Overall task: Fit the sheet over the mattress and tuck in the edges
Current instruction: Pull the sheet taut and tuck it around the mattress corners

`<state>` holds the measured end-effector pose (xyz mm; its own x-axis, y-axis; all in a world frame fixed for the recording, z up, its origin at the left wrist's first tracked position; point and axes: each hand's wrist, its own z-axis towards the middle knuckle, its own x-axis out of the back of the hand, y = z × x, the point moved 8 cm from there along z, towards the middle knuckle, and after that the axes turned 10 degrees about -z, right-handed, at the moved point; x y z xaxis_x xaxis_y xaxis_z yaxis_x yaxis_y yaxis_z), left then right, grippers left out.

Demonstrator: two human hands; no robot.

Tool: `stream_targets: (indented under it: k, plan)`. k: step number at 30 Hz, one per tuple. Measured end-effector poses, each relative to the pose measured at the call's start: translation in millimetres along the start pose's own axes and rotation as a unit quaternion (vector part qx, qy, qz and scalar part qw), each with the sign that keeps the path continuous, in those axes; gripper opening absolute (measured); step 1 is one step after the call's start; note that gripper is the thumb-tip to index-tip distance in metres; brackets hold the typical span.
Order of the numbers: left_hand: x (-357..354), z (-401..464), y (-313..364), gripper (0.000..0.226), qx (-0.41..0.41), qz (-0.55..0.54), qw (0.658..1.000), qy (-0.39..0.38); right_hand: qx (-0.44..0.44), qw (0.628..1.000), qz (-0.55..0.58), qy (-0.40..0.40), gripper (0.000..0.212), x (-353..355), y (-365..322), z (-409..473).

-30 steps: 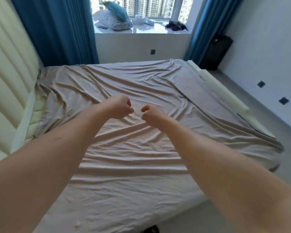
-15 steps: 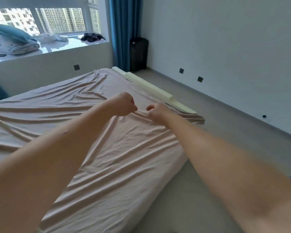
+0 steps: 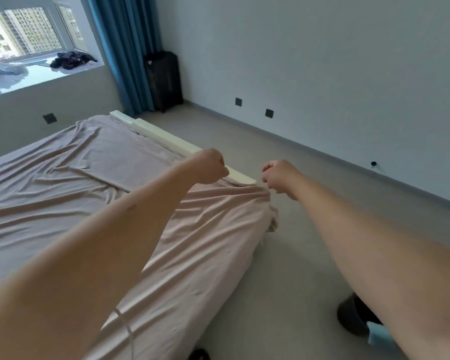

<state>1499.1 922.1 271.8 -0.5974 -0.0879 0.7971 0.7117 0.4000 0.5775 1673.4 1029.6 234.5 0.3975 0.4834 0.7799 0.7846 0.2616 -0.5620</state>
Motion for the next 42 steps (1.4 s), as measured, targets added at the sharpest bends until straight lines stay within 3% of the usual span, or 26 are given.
stream_targets:
  k: [8, 16, 20, 24, 29, 35, 42]
  plan:
    - [-7, 215, 66, 0.034, -0.034, 0.003, 0.999, -0.012, 0.003, 1.000, 0.022, 0.017, 0.008, 83, 27, 175]
    - [-5, 426, 127, 0.032, -0.002, 0.011, 1.000, -0.020, 0.033, 0.999, 0.042, 0.003, 0.013, 177, 31, 346]
    - [8, 540, 178, 0.021, 0.017, 0.014, 1.000, 0.006, 0.051, 0.998, 0.042, 0.001, 0.015, 239, 39, 450]
    - [41, 661, 236, 0.030, 0.023, -0.020, 0.996, 0.084, 0.106, 0.994, 0.018, 0.015, 0.017, 318, 32, 569]
    - [94, 751, 276, 0.031, 0.048, -0.027, 0.991, 0.119, 0.168, 0.985, -0.034, 0.003, 0.021, 380, -21, 679]
    - [170, 833, 228, 0.023, 0.110, -0.042, 0.979, 0.167, 0.260, 0.964, -0.043, -0.026, 0.031, 390, -124, 798]
    - [264, 948, 102, 0.040, 0.202, 0.001, 0.965, 0.169, 0.324, 0.942, -0.080, -0.039, 0.025, 356, -257, 948]
